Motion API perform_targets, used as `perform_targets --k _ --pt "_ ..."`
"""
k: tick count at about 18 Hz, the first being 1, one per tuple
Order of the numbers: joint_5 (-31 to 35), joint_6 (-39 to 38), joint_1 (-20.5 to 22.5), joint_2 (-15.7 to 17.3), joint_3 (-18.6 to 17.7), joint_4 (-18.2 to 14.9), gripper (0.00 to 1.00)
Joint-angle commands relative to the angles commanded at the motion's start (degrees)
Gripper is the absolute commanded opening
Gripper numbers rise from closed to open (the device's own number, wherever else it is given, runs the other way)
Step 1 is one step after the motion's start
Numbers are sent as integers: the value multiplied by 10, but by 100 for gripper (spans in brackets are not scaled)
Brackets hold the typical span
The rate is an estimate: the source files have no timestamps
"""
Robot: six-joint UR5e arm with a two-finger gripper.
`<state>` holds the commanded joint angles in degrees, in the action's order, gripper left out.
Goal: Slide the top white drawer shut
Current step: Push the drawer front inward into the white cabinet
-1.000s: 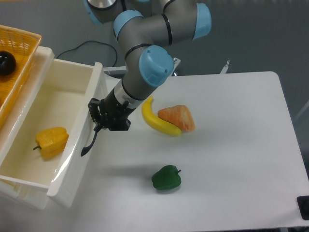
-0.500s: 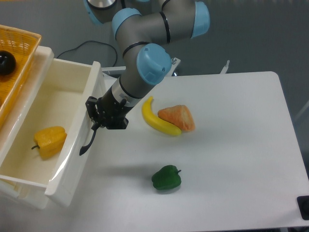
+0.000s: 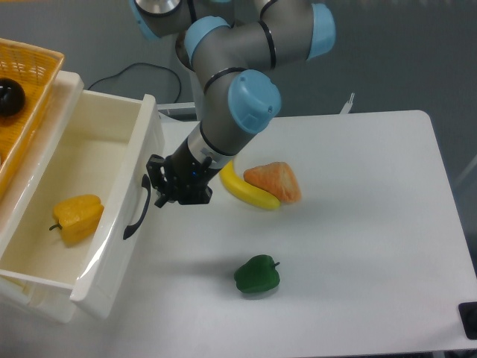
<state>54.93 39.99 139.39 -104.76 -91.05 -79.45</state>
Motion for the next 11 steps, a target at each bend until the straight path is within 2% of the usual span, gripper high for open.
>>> perform_targets --k 5,11 --pt "0 1 -7 -15 -1 2 3" --pt "0 1 -20 -16 -7 2 3"
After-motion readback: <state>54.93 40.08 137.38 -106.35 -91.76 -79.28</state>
